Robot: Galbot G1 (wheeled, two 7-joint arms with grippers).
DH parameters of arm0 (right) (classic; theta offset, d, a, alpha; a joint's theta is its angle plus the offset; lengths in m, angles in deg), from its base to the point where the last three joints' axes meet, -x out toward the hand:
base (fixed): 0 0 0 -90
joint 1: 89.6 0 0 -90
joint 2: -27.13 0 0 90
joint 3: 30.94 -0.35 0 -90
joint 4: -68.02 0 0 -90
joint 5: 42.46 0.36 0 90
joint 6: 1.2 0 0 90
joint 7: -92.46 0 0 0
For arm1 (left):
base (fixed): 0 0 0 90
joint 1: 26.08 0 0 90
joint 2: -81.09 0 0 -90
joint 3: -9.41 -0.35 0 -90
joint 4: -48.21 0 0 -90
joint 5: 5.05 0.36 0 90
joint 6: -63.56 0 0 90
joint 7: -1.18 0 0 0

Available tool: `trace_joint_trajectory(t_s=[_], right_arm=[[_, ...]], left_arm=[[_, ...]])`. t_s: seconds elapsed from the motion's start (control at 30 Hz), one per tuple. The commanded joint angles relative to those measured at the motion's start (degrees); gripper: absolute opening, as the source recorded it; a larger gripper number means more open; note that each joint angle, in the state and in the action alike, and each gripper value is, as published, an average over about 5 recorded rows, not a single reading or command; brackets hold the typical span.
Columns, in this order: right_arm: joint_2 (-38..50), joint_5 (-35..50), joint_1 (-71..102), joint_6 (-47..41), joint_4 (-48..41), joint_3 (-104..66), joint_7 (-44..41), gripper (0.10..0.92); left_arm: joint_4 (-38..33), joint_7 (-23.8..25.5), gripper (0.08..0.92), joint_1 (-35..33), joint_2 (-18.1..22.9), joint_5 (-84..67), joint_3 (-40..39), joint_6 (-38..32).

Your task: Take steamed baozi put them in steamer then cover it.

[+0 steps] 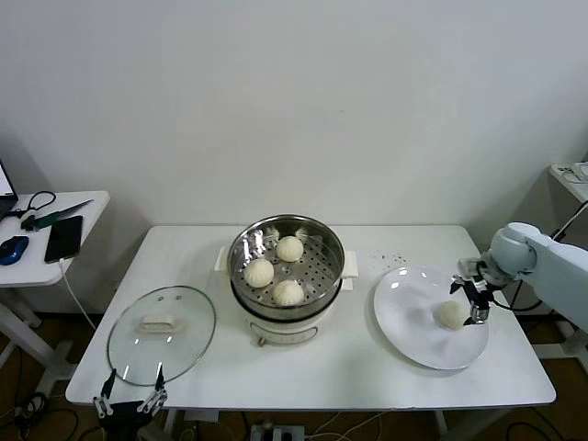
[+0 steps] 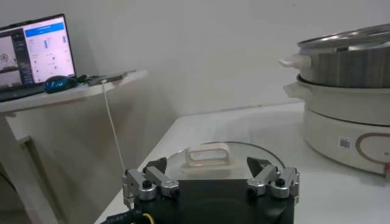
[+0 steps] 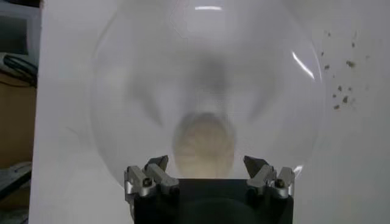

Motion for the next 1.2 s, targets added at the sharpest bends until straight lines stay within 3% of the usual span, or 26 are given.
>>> trace_joint_trajectory(t_s=[0.03, 0.57, 0.77, 1.0, 1.2], right_arm=[[-3.4, -3.2, 8.2, -0.4, -7.4, -8.7, -0.5, 0.823], [-6.0, -1.5, 6.9, -0.6, -9.1, -7.2, -0.6, 0.821], [-5.5, 0.2, 5.4, -0.7, -8.6, -5.4, -0.7, 0.742], [-3.7, 8.8, -5.5, -2.1, -6.0, 3.6, -0.7, 0.707], [-6.5, 22.6, -26.1, -4.5, -3.3, 20.2, -0.5, 0.704]], left_arm=[[0.3, 0.0, 0.823, -0.2, 0.1, 0.2, 0.1, -0.1], [0.6, -0.1, 0.823, 0.1, 0.0, 0.5, 0.1, -0.1], [0.6, -0.1, 0.823, 0.0, 0.0, 0.5, 0.1, -0.1], [0.4, -0.1, 0.823, -0.3, -0.1, 0.4, 0.0, -0.1], [0.0, 0.0, 0.823, 0.1, -0.1, 0.6, -0.9, 0.0]])
